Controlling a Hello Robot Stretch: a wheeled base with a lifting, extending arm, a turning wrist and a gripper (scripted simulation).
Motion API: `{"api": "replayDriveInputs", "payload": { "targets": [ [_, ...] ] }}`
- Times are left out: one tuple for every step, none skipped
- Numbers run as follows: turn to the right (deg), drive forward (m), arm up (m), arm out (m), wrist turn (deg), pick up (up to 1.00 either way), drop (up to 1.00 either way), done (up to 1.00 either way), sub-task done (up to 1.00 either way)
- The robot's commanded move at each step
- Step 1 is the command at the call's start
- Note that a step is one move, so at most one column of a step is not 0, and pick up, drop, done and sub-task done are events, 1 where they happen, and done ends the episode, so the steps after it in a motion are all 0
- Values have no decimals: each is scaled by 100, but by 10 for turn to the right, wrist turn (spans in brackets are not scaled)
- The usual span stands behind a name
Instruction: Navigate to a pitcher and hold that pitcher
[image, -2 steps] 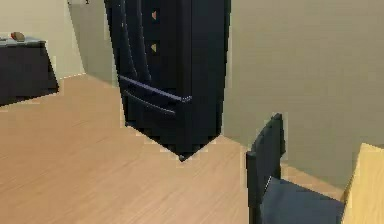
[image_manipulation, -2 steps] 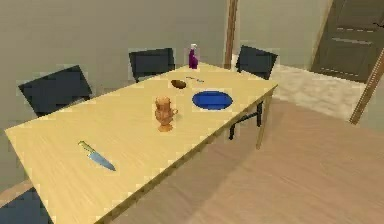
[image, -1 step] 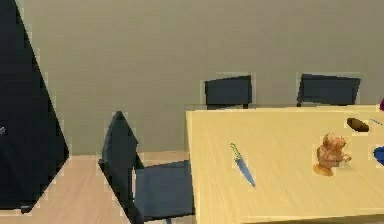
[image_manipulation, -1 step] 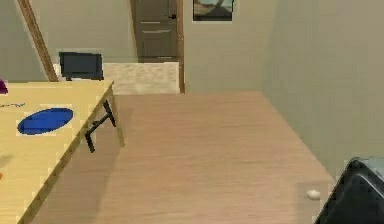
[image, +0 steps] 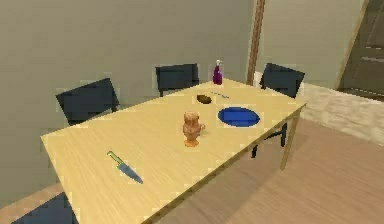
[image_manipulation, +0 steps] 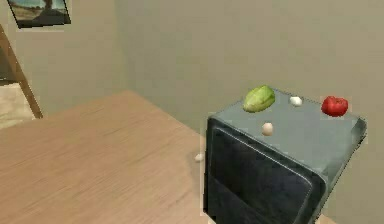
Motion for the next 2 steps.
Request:
{"api": "replayDriveInputs", "payload": {
  "targets": [
    [0,40,0,0,0,0,0,0,0],
    [-450,0,0,0,0,0,0,0,0]
  ]
}}
